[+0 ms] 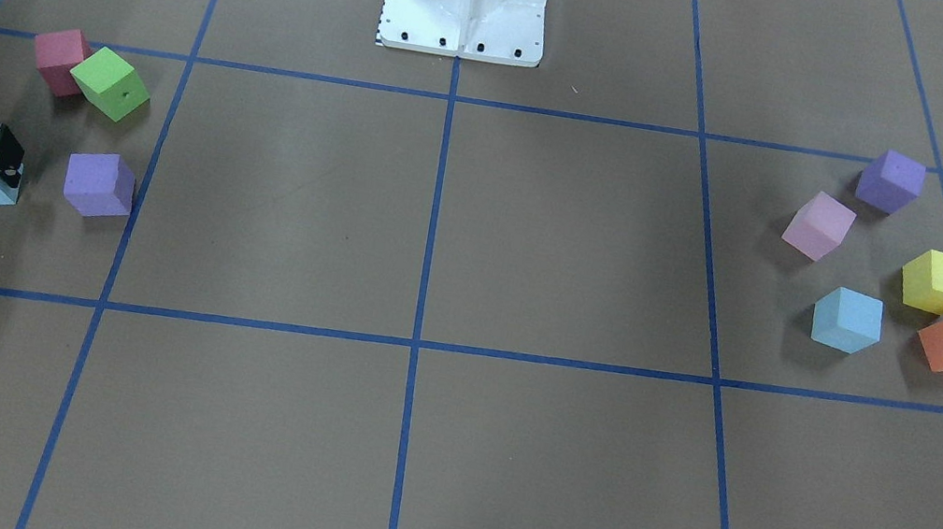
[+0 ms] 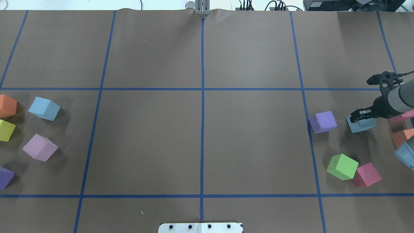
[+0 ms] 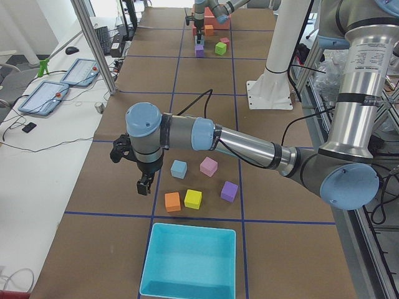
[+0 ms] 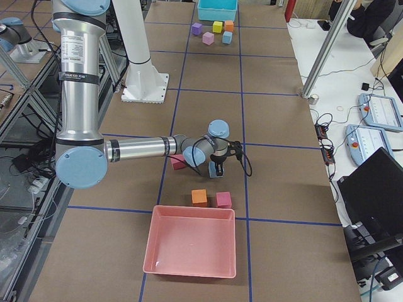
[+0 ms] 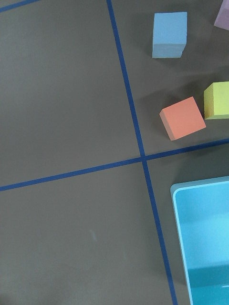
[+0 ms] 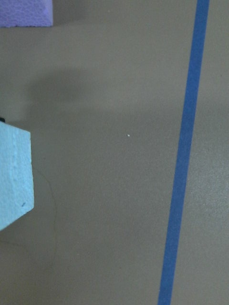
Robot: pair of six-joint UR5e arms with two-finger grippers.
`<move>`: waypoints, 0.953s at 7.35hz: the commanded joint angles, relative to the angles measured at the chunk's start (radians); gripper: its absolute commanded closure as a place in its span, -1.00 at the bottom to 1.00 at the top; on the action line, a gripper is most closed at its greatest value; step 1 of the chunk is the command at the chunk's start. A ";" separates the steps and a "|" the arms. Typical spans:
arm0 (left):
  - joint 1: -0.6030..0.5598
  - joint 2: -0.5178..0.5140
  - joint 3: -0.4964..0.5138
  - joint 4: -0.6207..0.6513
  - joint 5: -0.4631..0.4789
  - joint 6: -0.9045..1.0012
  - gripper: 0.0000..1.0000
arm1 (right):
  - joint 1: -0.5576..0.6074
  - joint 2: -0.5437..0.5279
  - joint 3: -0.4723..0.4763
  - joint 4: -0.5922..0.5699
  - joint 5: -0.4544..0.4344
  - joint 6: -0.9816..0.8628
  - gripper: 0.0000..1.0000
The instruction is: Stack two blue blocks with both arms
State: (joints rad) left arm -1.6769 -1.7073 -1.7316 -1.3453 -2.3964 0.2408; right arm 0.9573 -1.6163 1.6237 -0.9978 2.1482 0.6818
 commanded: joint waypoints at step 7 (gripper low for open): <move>-0.001 0.000 -0.003 0.002 -0.001 0.000 -0.96 | 0.098 0.302 0.172 -0.469 0.127 0.002 -0.11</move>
State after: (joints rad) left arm -1.6782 -1.7074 -1.7360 -1.3444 -2.3976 0.2408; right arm 1.0696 -1.4410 1.7395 -1.2786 2.2807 0.6771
